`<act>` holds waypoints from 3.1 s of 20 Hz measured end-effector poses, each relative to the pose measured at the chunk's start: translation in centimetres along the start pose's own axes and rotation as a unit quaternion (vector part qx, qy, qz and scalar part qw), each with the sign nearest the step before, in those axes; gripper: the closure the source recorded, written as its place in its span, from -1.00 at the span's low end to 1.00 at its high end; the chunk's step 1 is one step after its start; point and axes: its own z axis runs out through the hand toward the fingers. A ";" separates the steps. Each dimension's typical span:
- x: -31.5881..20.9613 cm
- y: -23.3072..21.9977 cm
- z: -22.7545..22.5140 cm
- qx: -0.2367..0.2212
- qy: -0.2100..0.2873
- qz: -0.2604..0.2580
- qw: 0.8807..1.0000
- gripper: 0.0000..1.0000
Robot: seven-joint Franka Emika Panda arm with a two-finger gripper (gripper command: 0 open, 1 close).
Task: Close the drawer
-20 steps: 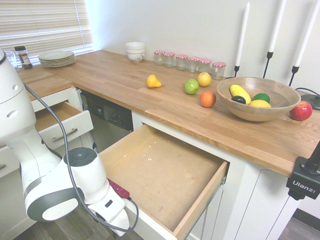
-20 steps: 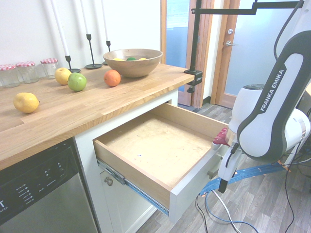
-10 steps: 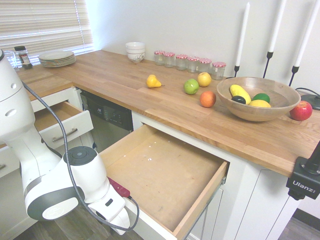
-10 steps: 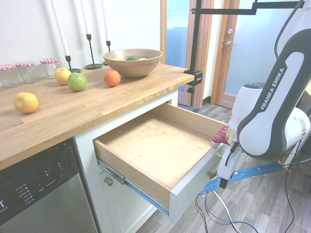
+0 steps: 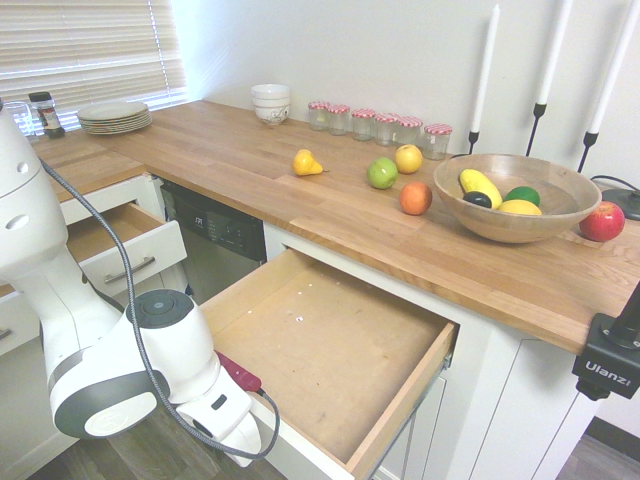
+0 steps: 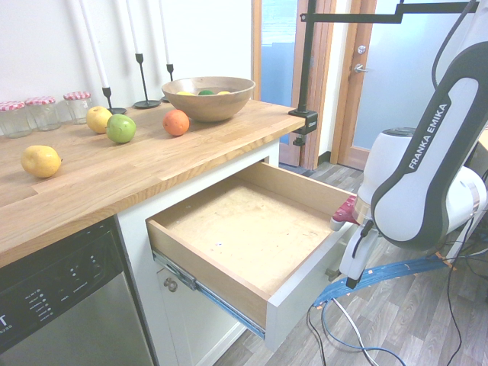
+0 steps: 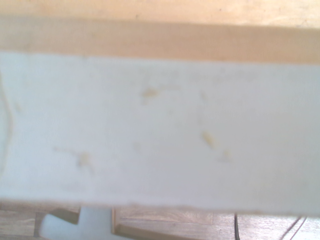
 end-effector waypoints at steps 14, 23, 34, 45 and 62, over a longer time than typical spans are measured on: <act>2.0 -1.5 -1.0 0.015 0.014 0.001 1.000 1.00; 6.0 -5.8 -0.7 0.022 0.010 -0.008 1.000 1.00; 12.3 -11.8 0.3 0.025 0.017 0.000 1.000 1.00; 17.8 -16.4 0.3 0.014 0.031 0.001 0.999 1.00; 22.5 -22.2 0.0 0.015 0.045 0.017 0.999 1.00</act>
